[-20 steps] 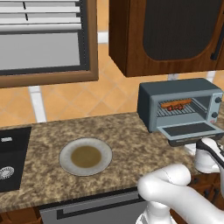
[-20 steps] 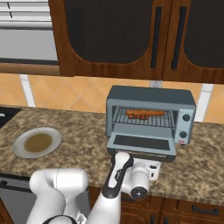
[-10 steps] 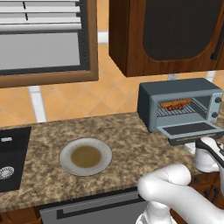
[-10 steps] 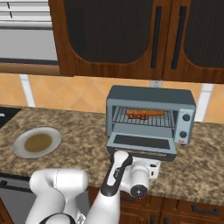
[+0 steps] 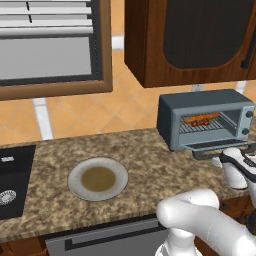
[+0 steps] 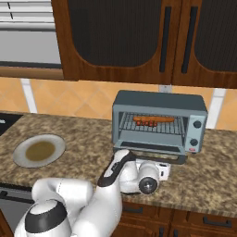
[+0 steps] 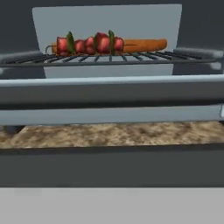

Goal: Pick up the kebab skewer and baguette bread, and place them inside the toaster oven. Close the toaster oven door and start by setting the timer.

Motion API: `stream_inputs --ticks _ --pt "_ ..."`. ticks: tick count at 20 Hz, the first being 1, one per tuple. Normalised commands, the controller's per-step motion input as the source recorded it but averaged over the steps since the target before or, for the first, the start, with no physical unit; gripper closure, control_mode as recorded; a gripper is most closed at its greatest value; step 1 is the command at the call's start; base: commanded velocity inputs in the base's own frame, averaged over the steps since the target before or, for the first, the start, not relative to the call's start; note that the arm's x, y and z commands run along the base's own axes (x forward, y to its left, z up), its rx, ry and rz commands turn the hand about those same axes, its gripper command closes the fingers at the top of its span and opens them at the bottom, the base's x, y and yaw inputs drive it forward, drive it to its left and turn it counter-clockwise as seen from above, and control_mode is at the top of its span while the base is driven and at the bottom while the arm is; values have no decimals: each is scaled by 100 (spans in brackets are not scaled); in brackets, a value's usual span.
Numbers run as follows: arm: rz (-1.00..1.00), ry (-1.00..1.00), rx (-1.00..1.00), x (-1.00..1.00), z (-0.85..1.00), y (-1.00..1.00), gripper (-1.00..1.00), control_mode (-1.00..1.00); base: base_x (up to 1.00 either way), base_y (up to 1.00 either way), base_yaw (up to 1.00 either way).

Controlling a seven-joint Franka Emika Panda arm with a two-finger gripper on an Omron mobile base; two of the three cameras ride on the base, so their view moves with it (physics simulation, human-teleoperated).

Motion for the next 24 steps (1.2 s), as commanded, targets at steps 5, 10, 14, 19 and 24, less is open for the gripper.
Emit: stream_inputs --ticks 5,10,14,19,24 --pt "-3 10 0 36 100 0 -100 -100 0 0 0" --pt "0 2 0 41 99 0 -100 -100 0 0 0" --pt "0 0 0 51 94 0 -100 -100 0 0 0" --pt "0 0 0 55 85 0 -100 -100 0 0 0" --pt "-3 -5 0 8 10 0 -100 -100 0 0 0"
